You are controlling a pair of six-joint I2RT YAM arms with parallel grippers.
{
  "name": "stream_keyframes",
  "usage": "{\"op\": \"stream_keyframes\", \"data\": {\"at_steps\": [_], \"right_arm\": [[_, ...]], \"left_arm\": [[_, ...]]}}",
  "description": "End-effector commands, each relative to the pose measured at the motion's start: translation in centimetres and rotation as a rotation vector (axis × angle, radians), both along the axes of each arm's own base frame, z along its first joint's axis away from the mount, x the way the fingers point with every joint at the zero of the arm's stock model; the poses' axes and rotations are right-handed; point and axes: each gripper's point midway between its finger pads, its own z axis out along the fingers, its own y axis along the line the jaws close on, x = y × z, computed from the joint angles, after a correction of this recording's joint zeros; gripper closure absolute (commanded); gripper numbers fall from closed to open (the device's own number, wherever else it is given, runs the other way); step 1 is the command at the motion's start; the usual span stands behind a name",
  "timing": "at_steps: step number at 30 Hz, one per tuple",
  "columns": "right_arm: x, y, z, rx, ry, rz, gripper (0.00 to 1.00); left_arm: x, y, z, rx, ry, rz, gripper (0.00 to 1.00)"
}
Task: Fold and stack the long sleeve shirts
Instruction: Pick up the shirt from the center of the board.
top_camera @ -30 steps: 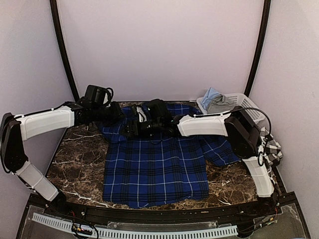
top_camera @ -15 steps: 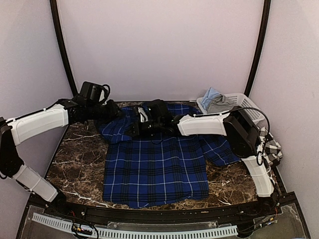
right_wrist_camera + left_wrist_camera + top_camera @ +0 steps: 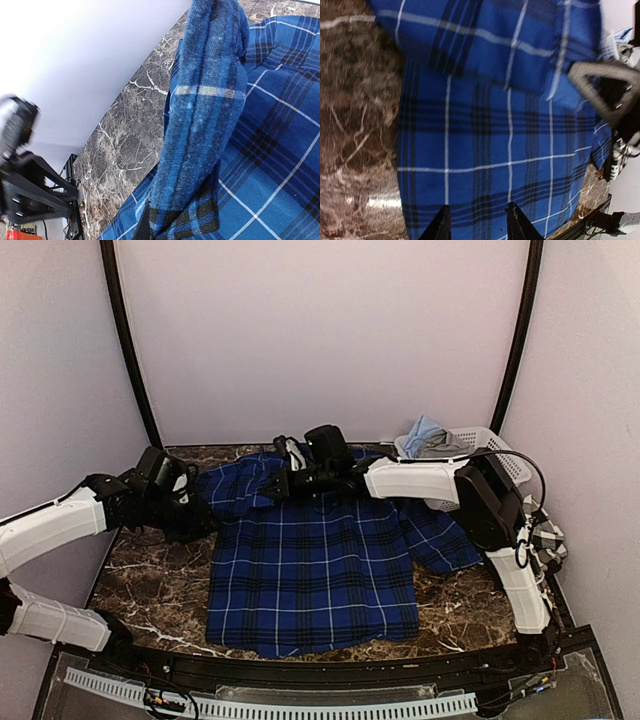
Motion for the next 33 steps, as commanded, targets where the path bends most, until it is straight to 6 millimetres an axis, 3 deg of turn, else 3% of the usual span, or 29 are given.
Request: {"op": "stream_keyframes", "data": {"at_steps": [1,7,16,20,28,32,33], "right_arm": [[0.3,-0.1,2.4,0.025,-0.053,0.031,1.0],[0.9,-0.8,3.6,0.012,-0.09,0.033,1.0],[2.8,-2.7,7.5,0.015,-0.186,-0.009,1.0],[3.0,-3.2,8.9,0.015,-0.214,-0.016,1.0],[3.1,-4.2,11.2,0.02,-0.26,-0.035,1.0],[3.2,-4.5,12.5,0.023,-0.294,-0.044,1.0],[3.2,-4.6,12.8,0.021,-0.304,-0.045,1.0]], "left_arm": [[-5.3,0.9,-3.9,-0.013,0.187,0.004,0.64],[-10.4,1.7,-7.2,0.011,0.326,0.037,0.66],[-14.4,2.6,-10.8,0.047,0.435,0.064,0.66],[-15.5,2.5,-12.3,0.055,0.47,0.052,0.66],[-16.1,0.9,-13.5,0.008,0.499,0.022,0.68],[-16.2,0.7,-13.9,0.011,0.519,0.027,0.79],[-15.9,0.7,-13.6,0.015,0.509,0.034,0.86]]}}
